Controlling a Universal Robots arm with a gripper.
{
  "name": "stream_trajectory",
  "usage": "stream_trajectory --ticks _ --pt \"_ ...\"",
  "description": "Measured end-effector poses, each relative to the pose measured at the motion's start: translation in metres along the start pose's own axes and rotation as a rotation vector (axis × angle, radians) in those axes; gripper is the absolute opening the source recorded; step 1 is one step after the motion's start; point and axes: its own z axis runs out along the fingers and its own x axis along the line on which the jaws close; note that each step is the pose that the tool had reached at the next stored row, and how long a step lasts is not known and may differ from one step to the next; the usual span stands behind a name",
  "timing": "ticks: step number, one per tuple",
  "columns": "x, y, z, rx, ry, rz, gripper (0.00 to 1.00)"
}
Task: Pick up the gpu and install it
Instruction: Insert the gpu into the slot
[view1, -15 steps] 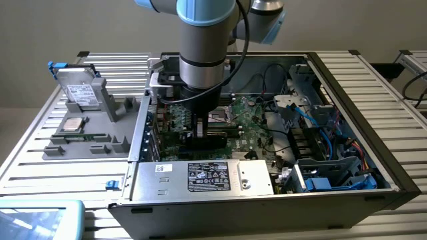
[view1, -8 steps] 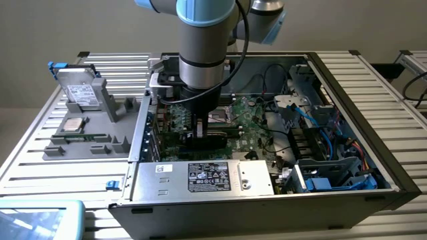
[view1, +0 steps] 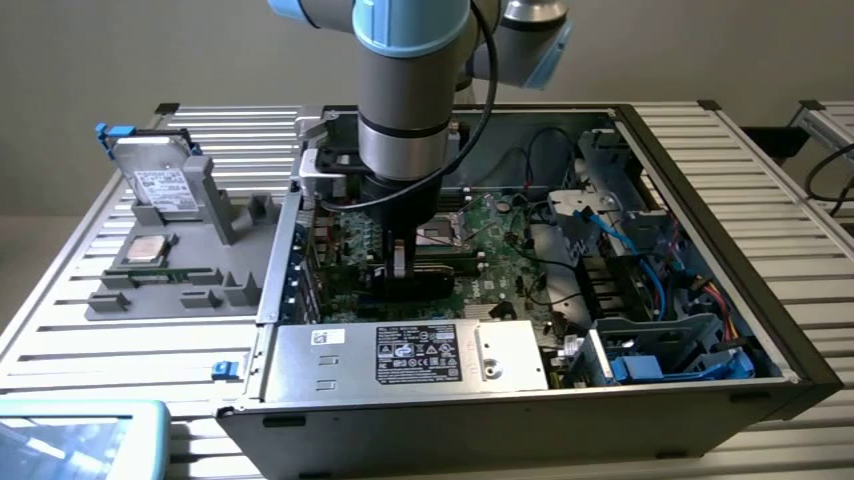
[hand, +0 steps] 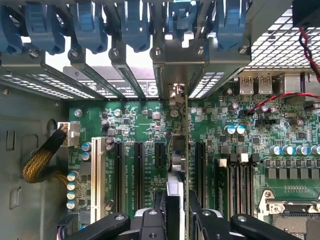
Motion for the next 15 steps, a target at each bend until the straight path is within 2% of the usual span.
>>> stream_trajectory --ticks 9,12,14,15 --pt "0.0 0.0007 -0.0031 0.0012 0.0009 0.001 0.3" --pt "0.0 0.0 -0.01 0.0103 0.0001 0.0 0.36" --pt "0.0 0.0003 -0.0169 0.0152 -0.0002 0.0 0.48" --pt "0.0 0.0005 -0.0205 0.0163 0.0004 0.0 0.48"
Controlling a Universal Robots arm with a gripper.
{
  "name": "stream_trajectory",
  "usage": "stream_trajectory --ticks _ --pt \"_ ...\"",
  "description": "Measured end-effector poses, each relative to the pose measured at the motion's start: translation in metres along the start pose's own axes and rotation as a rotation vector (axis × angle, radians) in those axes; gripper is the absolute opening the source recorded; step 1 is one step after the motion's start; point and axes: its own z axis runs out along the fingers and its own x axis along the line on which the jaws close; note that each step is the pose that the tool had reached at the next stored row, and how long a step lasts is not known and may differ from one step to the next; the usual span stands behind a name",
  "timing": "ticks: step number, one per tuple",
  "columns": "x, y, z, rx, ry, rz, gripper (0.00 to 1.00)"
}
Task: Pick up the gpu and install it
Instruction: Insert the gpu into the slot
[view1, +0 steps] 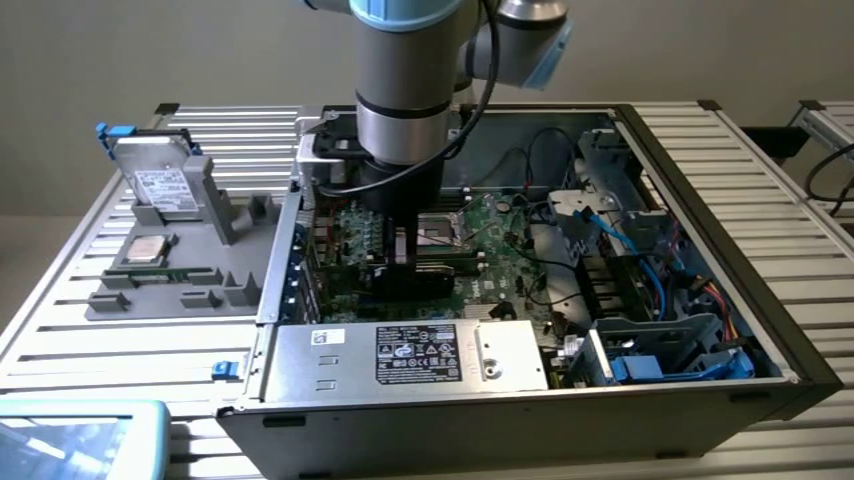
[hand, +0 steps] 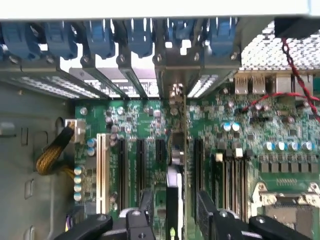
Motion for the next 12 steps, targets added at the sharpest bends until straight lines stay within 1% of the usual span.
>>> stream_trajectory --ticks 6,10,12 --pt "0.001 0.0012 -0.026 0.0004 -0.0004 0.005 0.48" --pt "0.001 0.0036 -0.0429 0.0002 -0.0003 0.007 0.48" --pt "0.001 0.0038 -0.0442 0.0004 -0.0006 0.008 0.48"
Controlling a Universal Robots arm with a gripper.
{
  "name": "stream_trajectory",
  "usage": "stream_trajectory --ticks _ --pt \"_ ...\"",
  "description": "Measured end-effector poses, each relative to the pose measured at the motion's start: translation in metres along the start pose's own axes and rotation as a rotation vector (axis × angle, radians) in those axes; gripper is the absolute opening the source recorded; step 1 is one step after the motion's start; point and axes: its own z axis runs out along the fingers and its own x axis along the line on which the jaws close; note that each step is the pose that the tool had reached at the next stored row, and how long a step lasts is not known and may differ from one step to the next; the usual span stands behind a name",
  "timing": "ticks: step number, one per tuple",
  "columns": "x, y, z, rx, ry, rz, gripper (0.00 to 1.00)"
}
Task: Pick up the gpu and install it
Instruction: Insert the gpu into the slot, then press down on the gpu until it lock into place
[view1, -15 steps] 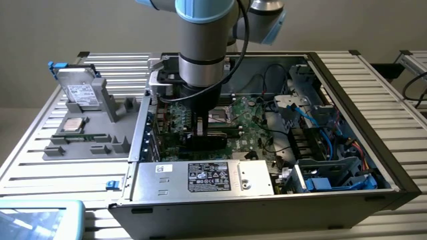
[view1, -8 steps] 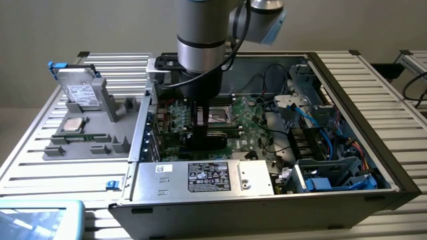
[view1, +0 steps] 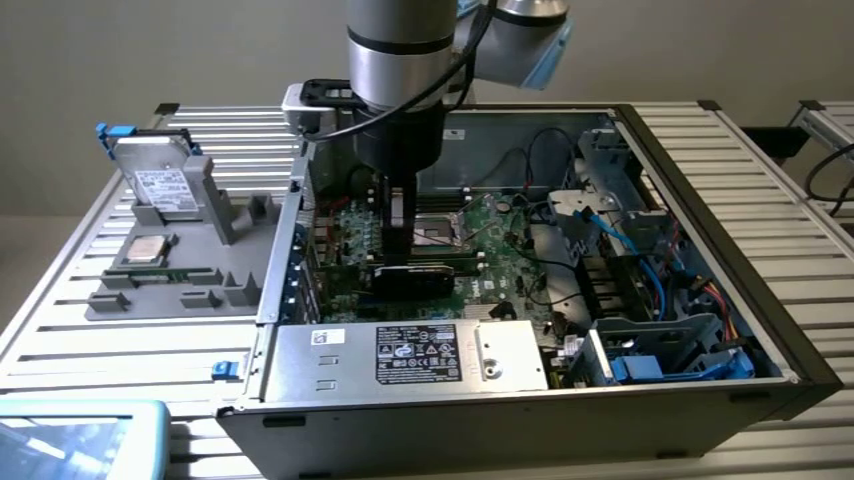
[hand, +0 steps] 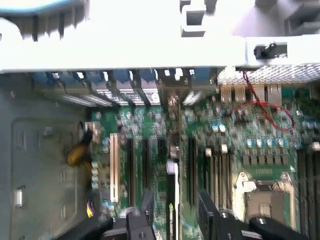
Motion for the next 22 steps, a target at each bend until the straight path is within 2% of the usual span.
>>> stream_trajectory --ticks 13,14,15,16,18,19,22 --pt "0.0 0.0 -0.0001 -0.0001 0.0002 0.0 0.48" --pt "0.0 0.0 -0.0001 -0.0001 0.0001 0.0 0.46" --pt "0.0 0.0 -0.0001 -0.0001 0.0002 0.0 0.4" --pt "0.0 0.0 -0.0001 -0.0001 0.0001 0.0 0.4" --pt "0.0 0.0 -0.0001 -0.0001 0.0002 0.0 0.27" --pt "0.0 0.0 -0.0001 -0.0001 0.0002 0.0 0.27" --pt "0.0001 0.0017 -0.0001 0.0 0.004 0.0 0.12"
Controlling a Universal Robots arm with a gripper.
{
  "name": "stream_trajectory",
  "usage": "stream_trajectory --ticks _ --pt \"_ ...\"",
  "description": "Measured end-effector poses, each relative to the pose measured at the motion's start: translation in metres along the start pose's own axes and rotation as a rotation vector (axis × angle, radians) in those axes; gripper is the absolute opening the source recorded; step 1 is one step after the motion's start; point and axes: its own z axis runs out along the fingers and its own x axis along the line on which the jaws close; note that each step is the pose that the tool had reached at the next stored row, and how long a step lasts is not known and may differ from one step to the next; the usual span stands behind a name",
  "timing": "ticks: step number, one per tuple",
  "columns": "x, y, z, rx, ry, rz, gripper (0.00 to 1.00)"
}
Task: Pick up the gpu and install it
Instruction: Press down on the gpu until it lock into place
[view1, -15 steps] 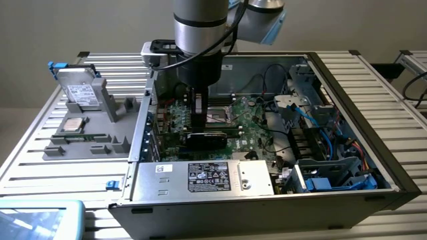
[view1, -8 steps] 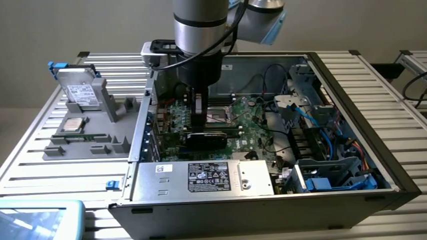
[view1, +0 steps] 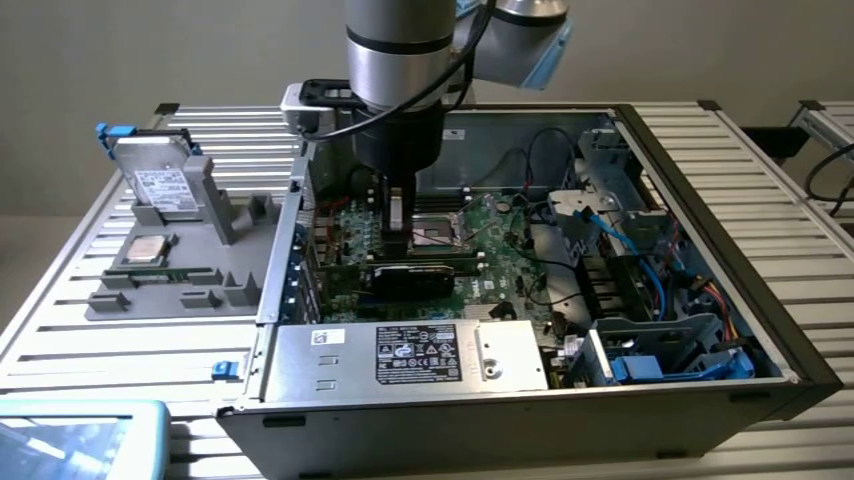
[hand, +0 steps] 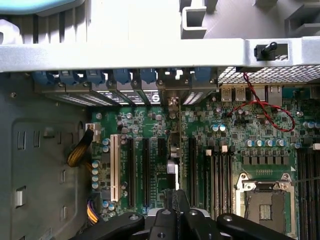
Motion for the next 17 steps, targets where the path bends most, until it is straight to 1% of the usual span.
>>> stream_trajectory --ticks 3,4,6,8,11,15,17 --pt "-0.001 0.0078 0.0021 0.0021 0.0098 0.0 0.12" --pt "-0.001 0.0102 0.0033 0.0028 0.0118 0.0 0.12" --pt "-0.004 0.0149 0.0059 0.0045 0.0144 0.001 0.12" --pt "-0.006 0.0186 0.0086 0.0069 0.0157 0.001 0.12" --pt "-0.008 0.0205 0.0121 0.0111 0.0191 0.001 0.12" --pt "-0.011 0.0238 0.0181 0.0135 0.0228 0.001 0.12" --pt "-0.011 0.0246 0.0212 0.0146 0.0259 0.001 0.12"
